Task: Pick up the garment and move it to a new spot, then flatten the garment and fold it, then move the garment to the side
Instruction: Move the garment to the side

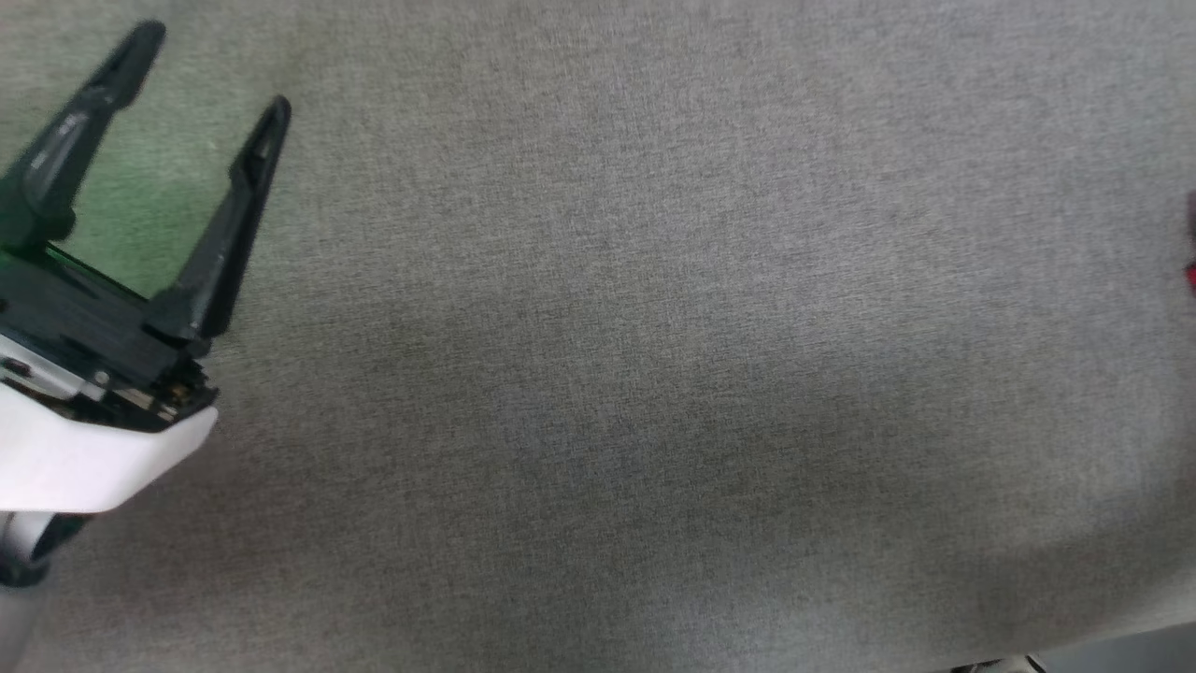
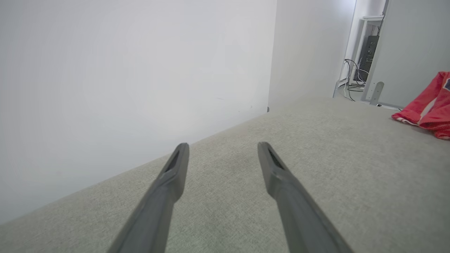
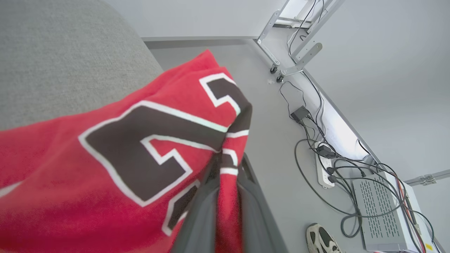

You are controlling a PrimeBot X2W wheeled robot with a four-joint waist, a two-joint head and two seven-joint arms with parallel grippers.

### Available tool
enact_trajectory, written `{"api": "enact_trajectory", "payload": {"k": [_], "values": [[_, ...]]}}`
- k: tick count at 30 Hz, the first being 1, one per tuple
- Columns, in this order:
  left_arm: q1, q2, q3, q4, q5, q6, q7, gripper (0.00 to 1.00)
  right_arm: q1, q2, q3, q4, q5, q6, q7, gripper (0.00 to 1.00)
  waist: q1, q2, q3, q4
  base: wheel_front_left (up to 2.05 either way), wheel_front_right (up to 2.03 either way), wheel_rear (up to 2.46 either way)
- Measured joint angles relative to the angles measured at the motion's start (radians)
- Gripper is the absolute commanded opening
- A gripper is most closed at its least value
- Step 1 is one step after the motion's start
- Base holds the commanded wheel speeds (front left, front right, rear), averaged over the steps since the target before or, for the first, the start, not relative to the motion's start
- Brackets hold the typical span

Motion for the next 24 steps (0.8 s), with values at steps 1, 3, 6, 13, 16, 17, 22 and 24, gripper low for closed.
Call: {"api": "enact_trajectory", "payload": {"k": [1, 3, 6, 13, 16, 17, 22, 24], "values": [[-0.008, 0.007, 0.001, -0.004, 0.0, 0.0, 0.0, 1.0, -0.025, 0.007, -0.008, 0.015, -0.009, 0.0, -0.02, 0.0, 0.0, 0.0, 0.01, -0.002, 0.0, 0.0, 0.0], [-0.016, 0.016, 0.006, -0.011, -0.004, 0.0, 0.0, 1.0, -0.068, 0.022, -0.015, 0.048, -0.03, -0.001, -0.047, 0.0, 0.0, 0.0, 0.026, -0.005, 0.0, 0.0, 0.0], [-0.02, 0.025, 0.015, -0.015, -0.006, 0.0, 0.0, 1.0, -0.115, 0.033, -0.02, 0.094, -0.081, -0.001, -0.081, 0.0, 0.0, 0.0, 0.041, -0.008, 0.0, 0.0, 0.0], [-0.011, 0.008, 0.029, 0.007, -0.007, 0.0, 0.0, 1.0, -0.16, 0.044, -0.019, 0.185, -0.143, -0.001, -0.148, 0.78, 0.0, 0.0, 0.02, 0.002, 0.0, 0.0, 0.0], [0.008, -0.025, 0.025, 0.029, -0.008, 0.0, 0.0, 1.0, -0.151, 0.045, -0.009, 0.218, -0.145, -0.001, -0.15, 1.0, 0.0, 0.0, -0.013, 0.009, 0.0, 0.0, 0.0], [0.008, -0.025, 0.025, 0.029, -0.008, 0.0, 0.0, 1.0, -0.151, 0.045, -0.009, 0.218, -0.145, -0.001, -0.15, 1.0, 0.0, 0.0, -0.013, 0.009, 0.0, 0.0, 0.0], [0.067, -0.103, 0.032, 0.089, -0.018, 0.0, 0.0, 1.0, -0.058, 0.021, 0.068, 0.207, -0.112, -0.001, -0.157, 1.0, 0.0, 0.0, -0.096, 0.026, 0.0, 0.0, 0.0], [0.103, -0.136, 0.036, 0.118, -0.021, 0.0, 0.0, 1.0, -0.017, 0.011, 0.133, 0.193, -0.073, -0.001, -0.166, 1.0, 0.0, 0.0, -0.136, 0.034, 0.0, 0.0, 0.0]]}}
